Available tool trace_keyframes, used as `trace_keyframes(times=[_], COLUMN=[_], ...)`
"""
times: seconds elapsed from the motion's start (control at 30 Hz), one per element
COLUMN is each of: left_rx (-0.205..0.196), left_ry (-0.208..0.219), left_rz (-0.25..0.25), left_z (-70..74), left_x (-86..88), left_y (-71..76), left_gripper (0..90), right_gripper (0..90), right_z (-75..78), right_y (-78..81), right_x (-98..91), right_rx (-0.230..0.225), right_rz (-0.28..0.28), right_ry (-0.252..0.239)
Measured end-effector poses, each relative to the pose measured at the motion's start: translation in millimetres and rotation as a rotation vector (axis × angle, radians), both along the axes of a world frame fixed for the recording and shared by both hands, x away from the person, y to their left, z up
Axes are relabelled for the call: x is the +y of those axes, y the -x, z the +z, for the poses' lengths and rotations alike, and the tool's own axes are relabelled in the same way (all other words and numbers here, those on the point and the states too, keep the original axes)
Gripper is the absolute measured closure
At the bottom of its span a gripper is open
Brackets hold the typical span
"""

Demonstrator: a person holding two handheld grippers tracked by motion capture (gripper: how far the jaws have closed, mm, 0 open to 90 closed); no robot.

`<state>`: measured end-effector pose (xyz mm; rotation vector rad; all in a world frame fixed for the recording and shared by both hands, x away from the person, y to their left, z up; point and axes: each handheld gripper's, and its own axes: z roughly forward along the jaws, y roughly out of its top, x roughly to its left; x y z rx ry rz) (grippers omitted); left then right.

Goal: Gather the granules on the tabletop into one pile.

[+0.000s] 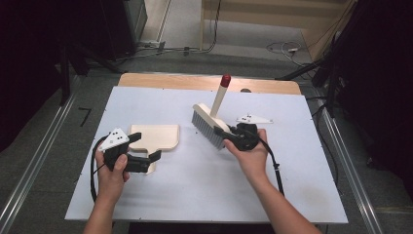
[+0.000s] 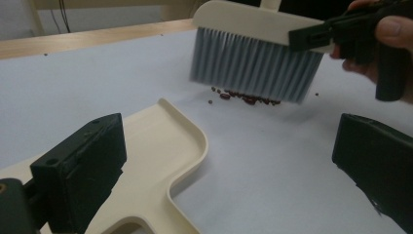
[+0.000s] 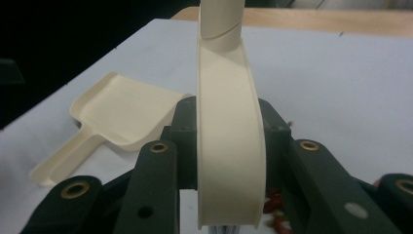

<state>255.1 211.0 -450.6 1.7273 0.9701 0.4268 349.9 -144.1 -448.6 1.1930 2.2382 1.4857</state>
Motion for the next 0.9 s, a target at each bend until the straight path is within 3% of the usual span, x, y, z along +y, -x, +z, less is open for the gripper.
trace_keyframes(times=[0.1, 0.23, 0.5, 0.9], left_rx=[-0.001, -0.003, 0.001, 0.002], left_ry=[0.001, 0.003, -0.001, -0.003], left_rz=[-0.003, -0.002, -0.005, -0.008], left_z=[0.0, 0.1, -0.5, -0.5], left_x=[-0.9, 0.5, -0.1, -3.0], left_y=[0.0, 0.3, -0.5, 0.0], left_gripper=[0.0, 0.0, 0.0, 0.0], right_gripper=[66.4, 66.4, 66.4, 66.3], right_z=[-14.9, -26.2, -32.2, -32.8], right_y=[2.9, 7.1, 12.0, 26.7], right_x=[19.1, 30.9, 2.2, -27.0], right_rx=[0.023, -0.036, -0.049, -0.068], right_rz=[-0.032, -0.088, -0.198, -0.243], right_ry=[-0.013, 0.05, 0.059, 0.075])
